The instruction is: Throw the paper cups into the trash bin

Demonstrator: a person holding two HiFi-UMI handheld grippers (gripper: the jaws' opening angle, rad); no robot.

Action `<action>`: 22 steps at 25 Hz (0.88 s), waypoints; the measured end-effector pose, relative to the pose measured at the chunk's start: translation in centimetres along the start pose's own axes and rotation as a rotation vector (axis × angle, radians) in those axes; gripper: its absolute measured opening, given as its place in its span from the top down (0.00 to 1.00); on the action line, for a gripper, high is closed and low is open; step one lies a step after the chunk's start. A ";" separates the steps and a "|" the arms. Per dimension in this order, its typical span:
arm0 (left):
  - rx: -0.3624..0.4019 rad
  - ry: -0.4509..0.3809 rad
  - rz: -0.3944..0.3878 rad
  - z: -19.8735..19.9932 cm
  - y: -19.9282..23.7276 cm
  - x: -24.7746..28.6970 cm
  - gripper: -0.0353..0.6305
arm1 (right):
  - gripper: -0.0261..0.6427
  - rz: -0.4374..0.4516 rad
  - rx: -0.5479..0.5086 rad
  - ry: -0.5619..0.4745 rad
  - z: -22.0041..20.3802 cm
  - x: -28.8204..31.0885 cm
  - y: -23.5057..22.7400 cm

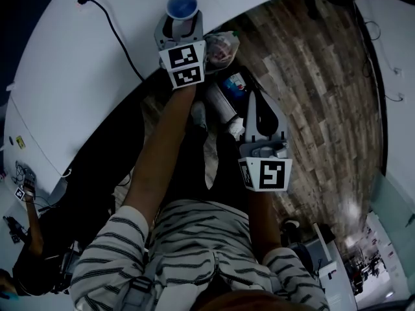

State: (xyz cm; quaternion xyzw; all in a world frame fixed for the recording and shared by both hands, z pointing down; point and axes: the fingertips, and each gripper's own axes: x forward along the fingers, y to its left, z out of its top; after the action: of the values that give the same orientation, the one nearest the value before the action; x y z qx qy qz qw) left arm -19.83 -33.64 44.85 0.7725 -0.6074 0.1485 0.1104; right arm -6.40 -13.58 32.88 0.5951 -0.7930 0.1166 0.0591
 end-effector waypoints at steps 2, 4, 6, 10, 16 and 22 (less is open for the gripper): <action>0.001 -0.006 -0.002 0.5 -0.3 -0.4 0.54 | 0.95 -0.004 -0.003 -0.008 0.4 -0.2 -0.2; -0.003 -0.018 -0.004 1.1 -0.6 -1.0 0.54 | 0.95 -0.008 -0.005 -0.013 0.7 -0.5 -0.3; -0.010 -0.041 -0.007 1.9 -0.8 -1.8 0.54 | 0.95 -0.012 -0.007 -0.017 1.0 -0.9 -0.3; -0.014 -0.063 -0.024 3.5 -1.5 -3.7 0.54 | 0.95 -0.018 0.000 -0.031 1.7 -1.6 -0.2; -0.012 -0.091 -0.042 6.0 -2.7 -7.4 0.54 | 0.95 -0.016 -0.011 -0.052 3.6 -3.3 0.3; -0.010 -0.095 -0.060 7.6 -4.5 -10.1 0.54 | 0.95 -0.013 -0.040 -0.075 5.7 -5.0 0.3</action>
State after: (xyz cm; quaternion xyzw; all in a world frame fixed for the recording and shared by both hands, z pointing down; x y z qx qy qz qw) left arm -16.97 -26.08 34.17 0.7959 -0.5894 0.1052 0.0895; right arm -4.96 -10.35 26.14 0.6030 -0.7928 0.0779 0.0417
